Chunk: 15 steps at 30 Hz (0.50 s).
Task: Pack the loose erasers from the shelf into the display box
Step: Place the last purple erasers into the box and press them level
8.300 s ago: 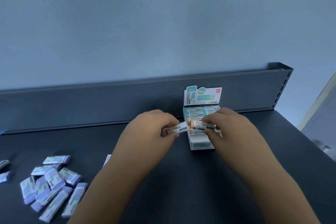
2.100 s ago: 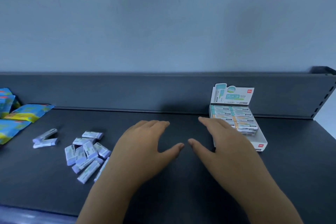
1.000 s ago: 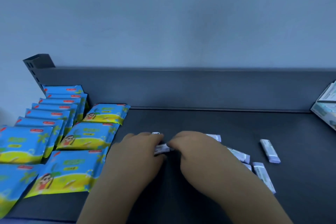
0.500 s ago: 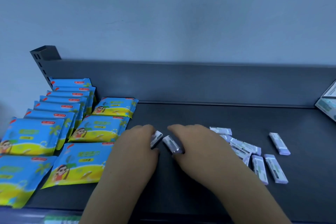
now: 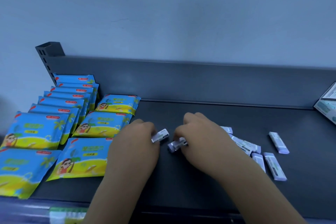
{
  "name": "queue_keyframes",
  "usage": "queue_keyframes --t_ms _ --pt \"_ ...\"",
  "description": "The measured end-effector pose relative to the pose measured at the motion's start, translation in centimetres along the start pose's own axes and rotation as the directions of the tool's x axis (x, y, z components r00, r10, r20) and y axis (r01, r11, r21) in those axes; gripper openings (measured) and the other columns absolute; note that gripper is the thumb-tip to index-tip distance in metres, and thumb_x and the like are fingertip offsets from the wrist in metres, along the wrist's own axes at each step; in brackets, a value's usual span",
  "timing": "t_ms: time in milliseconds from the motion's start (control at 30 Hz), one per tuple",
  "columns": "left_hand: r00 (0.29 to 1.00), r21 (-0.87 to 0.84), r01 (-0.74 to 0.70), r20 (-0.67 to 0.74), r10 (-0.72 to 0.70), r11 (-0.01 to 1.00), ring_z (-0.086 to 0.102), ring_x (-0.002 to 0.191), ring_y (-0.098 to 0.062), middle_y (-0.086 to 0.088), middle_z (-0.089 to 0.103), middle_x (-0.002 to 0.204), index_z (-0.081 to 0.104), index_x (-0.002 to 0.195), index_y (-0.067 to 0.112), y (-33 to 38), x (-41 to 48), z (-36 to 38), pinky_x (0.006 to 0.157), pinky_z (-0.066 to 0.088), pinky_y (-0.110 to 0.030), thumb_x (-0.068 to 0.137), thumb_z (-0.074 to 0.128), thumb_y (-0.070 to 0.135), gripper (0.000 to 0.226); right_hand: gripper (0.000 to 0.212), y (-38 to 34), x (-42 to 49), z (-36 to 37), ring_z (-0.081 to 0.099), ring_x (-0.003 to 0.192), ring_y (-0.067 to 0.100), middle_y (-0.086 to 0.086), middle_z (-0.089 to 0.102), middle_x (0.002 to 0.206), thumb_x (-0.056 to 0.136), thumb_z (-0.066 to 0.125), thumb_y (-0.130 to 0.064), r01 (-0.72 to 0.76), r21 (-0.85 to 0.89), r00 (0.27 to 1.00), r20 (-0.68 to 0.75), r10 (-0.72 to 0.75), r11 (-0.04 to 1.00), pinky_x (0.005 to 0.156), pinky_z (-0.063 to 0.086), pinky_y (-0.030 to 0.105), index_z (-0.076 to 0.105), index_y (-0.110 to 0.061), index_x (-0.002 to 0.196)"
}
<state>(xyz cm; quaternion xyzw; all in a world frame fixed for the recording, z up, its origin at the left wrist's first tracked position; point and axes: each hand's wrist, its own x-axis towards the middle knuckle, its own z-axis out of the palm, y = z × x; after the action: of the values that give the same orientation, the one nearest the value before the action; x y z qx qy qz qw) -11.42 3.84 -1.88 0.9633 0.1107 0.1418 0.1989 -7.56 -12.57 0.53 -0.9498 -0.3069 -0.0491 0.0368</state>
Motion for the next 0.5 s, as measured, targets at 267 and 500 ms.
queue_keyframes --t_ms 267,500 --pt "0.977 -0.148 -0.167 -0.159 0.143 0.975 0.061 0.081 -0.022 0.006 0.063 0.091 0.075 0.088 0.026 0.9 -0.6 -0.8 0.069 0.053 -0.041 0.081 0.074 0.017 0.012 0.014 2.3 -1.9 -1.1 0.052 0.096 0.013 -0.009 0.057 0.097 0.092 0.05 -0.028 -0.105 0.086 0.982 -0.148 0.117 0.991 0.077 0.049 0.034 0.062 -0.031 0.099" --pt "0.947 -0.169 -0.276 -0.216 0.238 0.946 0.062 0.077 -0.022 0.007 0.064 0.084 0.074 0.087 0.026 3.8 -0.8 -0.5 0.065 0.053 -0.042 0.077 0.061 0.026 0.016 0.014 5.6 -4.3 -1.9 0.046 0.097 0.008 -0.015 0.058 0.097 0.092 0.057 -0.032 -0.149 0.137 0.966 -0.189 0.174 0.979 0.081 0.047 0.029 0.067 -0.037 0.101"
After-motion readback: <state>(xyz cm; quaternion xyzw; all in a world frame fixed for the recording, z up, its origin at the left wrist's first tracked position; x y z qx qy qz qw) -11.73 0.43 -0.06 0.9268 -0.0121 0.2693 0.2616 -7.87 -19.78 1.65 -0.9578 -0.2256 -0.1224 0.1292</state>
